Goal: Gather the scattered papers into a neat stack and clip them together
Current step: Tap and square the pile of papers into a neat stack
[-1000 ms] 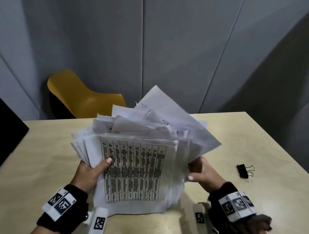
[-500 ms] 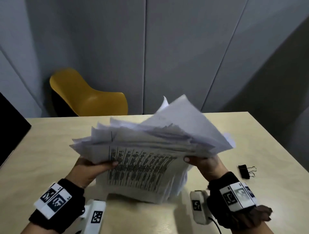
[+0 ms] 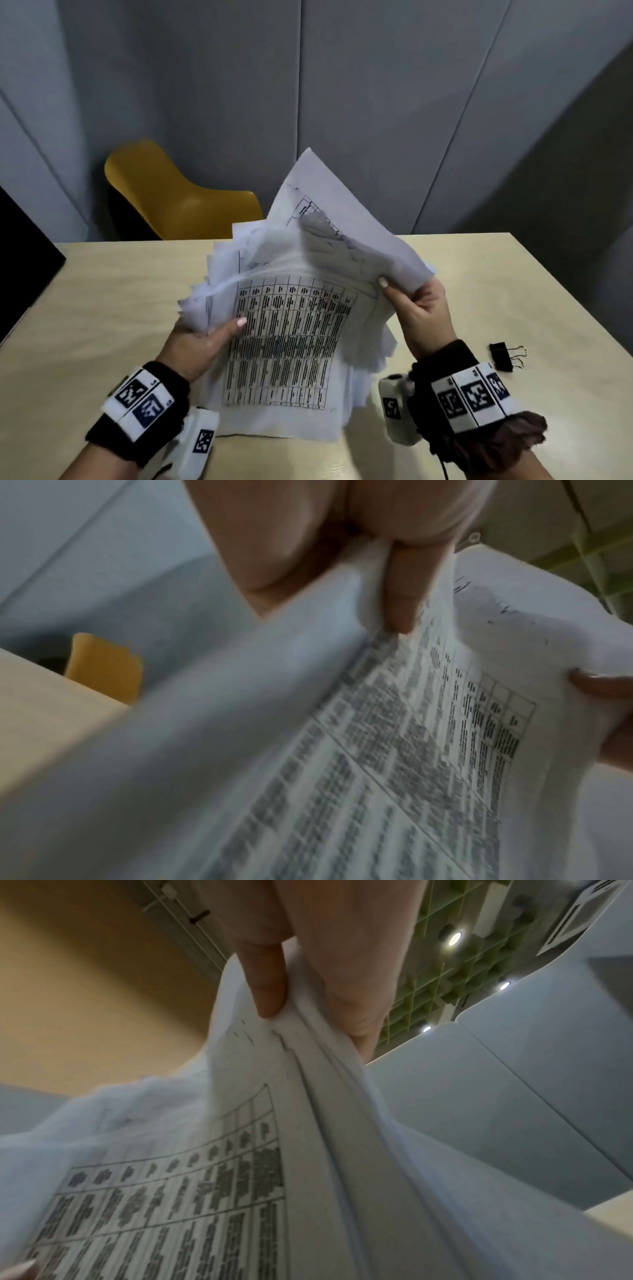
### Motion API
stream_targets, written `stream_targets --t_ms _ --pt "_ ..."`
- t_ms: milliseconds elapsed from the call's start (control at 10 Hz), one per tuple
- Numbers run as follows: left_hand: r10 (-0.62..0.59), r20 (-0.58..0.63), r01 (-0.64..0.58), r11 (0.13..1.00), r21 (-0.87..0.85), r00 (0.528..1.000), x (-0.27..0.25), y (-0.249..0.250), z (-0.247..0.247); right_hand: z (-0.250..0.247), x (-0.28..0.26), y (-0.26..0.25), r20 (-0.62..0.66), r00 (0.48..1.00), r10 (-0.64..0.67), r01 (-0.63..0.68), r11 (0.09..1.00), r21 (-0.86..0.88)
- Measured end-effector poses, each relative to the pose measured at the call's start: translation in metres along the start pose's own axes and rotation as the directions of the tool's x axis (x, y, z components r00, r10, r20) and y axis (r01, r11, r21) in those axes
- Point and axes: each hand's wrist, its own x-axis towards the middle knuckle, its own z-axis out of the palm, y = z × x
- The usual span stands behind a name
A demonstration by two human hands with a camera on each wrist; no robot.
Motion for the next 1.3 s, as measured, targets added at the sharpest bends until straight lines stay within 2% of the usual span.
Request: stream_targets --t_ms 100,200,300,500,600,700,800,900,1000,1100,1200,1300 --pt "0.063 -0.07 -0.062 0.998 0.009 0.996 0.001 0.0 -0.001 -0.008 0.001 -0.009 -0.054 0.995 -0.088 0.084 0.994 -0.071" --pt "0.077 -0.037 -0.076 0.996 0.037 0.996 0.0 -0.002 -0.005 -0.009 0.0 -0.027 -0.064 0.979 -0.193 0.17 0.95 -0.263" --pt "0.072 -0.023 -0.072 0.997 0.02 0.997 0.001 -0.009 -0.011 0.0 0.004 -0.049 0.078 0.963 -0.259 0.265 0.845 -0.464" --pt "0.016 0.062 -0.01 0.996 -0.089 0.998 -0.002 -0.001 -0.012 0.026 0.025 -0.074 0.351 0.914 -0.203 0.383 0.714 -0.586" --pt "0.056 0.099 -0.042 0.99 -0.135 0.994 -0.002 -0.001 -0.011 0.031 0.028 -0.091 0.496 0.849 -0.182 0.501 0.58 -0.643" --pt "0.099 0.099 -0.083 0.985 -0.148 0.99 -0.003 -0.001 -0.009 0.044 0.026 -0.115 0.608 0.788 -0.101 0.576 0.472 -0.667" --pt "0.181 0.089 -0.172 0.98 -0.101 0.979 -0.006 0.002 -0.002 0.065 0.011 -0.118 0.707 0.707 -0.02 0.668 0.349 -0.658" --pt "0.238 0.121 -0.237 0.971 -0.023 0.964 -0.015 0.016 -0.003 0.072 -0.004 -0.104 0.692 0.718 0.069 0.64 0.324 -0.697" --pt "0.392 0.276 -0.404 0.914 -0.013 0.878 -0.02 0.039 0.002 0.071 -0.015 -0.088 0.678 0.723 0.134 0.625 0.292 -0.724" --pt "0.262 0.19 -0.263 0.965 -0.023 0.946 -0.028 0.039 0.004 0.058 -0.012 -0.102 0.767 0.613 0.19 0.543 0.604 -0.584" --pt "0.24 0.06 -0.242 0.97 0.033 0.969 -0.025 0.013 0.0 0.04 0.013 -0.131 0.732 0.671 0.118 0.375 0.798 -0.472" --pt "0.382 0.168 -0.395 0.917 0.055 0.909 -0.028 0.013 0.005 0.046 0.038 -0.125 0.762 0.605 0.228 0.585 0.522 -0.621"
